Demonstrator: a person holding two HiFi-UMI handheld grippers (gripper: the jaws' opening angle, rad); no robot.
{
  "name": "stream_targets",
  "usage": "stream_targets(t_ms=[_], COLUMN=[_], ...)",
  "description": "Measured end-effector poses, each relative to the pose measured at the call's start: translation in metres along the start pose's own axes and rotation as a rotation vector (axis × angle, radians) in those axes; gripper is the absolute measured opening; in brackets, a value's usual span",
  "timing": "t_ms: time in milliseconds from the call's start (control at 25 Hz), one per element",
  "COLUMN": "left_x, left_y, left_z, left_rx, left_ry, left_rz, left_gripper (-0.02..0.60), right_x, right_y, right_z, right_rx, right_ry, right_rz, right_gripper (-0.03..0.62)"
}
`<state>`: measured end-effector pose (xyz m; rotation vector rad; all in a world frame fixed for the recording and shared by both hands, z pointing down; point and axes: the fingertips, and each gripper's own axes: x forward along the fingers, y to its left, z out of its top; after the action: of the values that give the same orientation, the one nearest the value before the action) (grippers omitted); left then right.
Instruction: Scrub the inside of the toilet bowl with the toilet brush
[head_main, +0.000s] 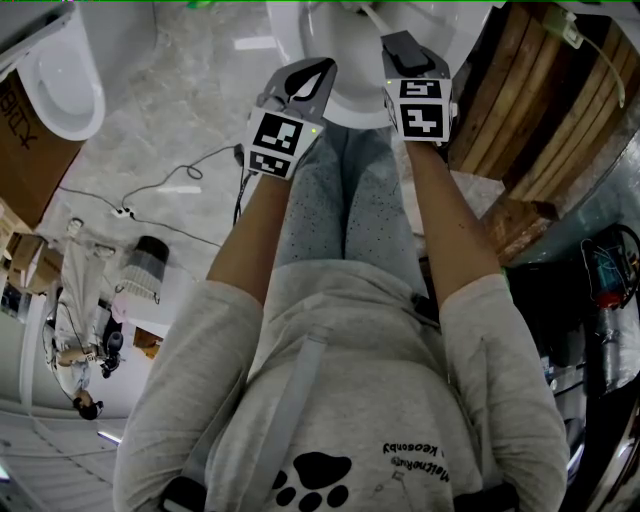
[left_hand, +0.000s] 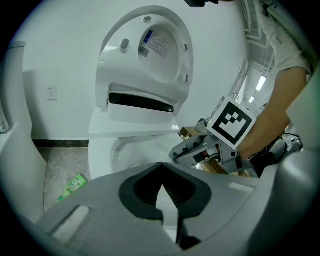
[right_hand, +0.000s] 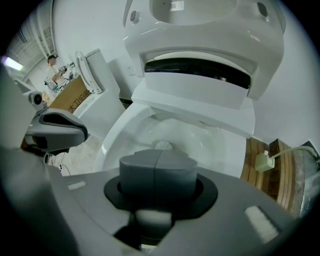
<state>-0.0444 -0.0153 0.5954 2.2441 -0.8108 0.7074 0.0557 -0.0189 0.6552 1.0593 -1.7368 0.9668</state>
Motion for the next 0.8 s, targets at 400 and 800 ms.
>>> stream_targets(t_ms=[400, 800], left_x=[0.001, 0.01], left_y=[0.0, -0.014], left_z=[0.002, 0.003], left_rx=[0.011, 0.028], left_ry=[0.01, 0.024], left_rz=[0.005, -0.022], left_gripper=[-0.005, -0.005], right_x=[0.003, -0.002], right_y=[-0.03, -0.065], right_z=[0.004, 0.002], right_rx=[0.031, 0.14], right_ry=[-0.007, -0.032], right_rz=[-0.037, -0.07], right_gripper=[0.149, 0.149])
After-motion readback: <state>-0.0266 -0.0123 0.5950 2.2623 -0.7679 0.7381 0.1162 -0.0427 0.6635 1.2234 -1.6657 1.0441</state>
